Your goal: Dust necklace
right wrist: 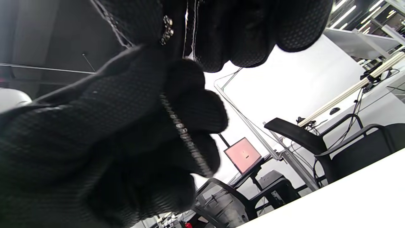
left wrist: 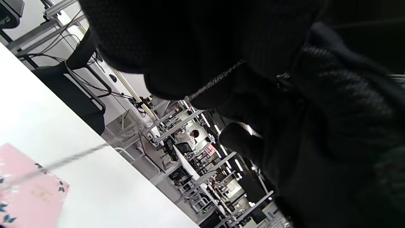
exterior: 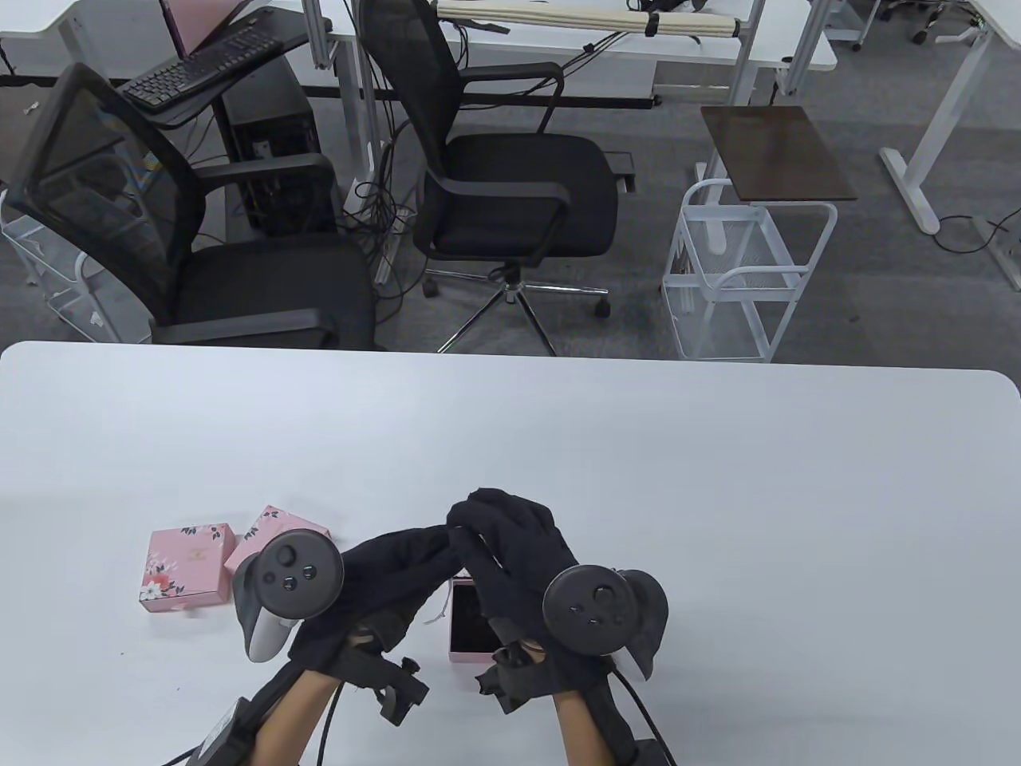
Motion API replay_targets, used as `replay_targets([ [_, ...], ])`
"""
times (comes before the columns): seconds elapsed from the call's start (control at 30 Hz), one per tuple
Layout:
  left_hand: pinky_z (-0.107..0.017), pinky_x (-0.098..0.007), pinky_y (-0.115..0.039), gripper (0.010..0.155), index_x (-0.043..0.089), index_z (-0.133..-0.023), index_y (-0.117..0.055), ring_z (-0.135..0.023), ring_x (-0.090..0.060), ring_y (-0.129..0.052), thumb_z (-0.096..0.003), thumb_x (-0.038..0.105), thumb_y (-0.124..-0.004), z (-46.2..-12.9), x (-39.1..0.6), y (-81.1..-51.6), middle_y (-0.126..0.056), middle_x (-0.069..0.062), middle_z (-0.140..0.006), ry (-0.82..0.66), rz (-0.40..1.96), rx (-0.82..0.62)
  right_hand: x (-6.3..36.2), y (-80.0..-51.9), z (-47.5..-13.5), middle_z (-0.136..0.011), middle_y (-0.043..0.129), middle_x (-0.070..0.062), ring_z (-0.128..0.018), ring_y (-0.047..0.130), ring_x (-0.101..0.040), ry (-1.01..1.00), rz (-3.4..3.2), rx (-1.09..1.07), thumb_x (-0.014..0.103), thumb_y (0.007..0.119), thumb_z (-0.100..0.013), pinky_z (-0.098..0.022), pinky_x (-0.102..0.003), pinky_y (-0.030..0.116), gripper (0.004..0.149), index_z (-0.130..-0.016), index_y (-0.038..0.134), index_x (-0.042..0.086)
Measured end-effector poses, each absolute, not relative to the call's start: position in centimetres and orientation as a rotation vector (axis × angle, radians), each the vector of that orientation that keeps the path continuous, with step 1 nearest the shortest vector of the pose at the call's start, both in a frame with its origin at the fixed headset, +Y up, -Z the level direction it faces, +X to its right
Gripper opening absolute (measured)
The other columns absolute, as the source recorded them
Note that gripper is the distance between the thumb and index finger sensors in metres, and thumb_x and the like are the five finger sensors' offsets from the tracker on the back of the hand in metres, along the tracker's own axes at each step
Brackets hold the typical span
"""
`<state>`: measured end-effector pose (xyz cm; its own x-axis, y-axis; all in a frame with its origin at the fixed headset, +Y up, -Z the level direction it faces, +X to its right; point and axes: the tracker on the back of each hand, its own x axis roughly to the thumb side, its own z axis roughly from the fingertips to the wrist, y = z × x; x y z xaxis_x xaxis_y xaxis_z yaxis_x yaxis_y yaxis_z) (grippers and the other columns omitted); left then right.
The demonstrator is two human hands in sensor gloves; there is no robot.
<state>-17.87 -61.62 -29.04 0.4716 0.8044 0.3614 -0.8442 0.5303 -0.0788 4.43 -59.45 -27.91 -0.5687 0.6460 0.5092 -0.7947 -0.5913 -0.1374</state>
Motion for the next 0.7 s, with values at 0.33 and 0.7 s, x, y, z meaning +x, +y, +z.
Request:
replay_targets([
  [0.33,-0.048,-0.041,-0.087,0.038,0.023,-0.088,-0.093,-0.067,-0.022,-0.1,-0.0561,0.043,-0.085,-29.7,-19.3,-61.6,-0.107,-0.003,-0.076,-0.446,1.295,-0.072,5.1,-61.4,-29.8,-0.105,0.071,-0.027,-0.087,0.071,-0.055,-0.223,2.068,0.475,0.033,0.069,-0.068,-0.066,-0.066,0.061,0.037,-0.101,0.073,0.015],
  [0.7,-0.055,-0.043,-0.083,0.039,0.027,-0.093,-0.088,-0.077,-0.025,-0.094,-0.0588,0.044,-0.08,-29.9,-20.1,-62.4,-0.099,-0.001,-0.09,-0.322,1.428,0.026,4.7,-60.0,-28.4,-0.097,0.078,-0.023,-0.077,0.082,-0.047,-0.375,2.067,0.473,0.032,0.072,-0.067,-0.062,-0.059,0.069,0.038,-0.101,0.072,0.013],
])
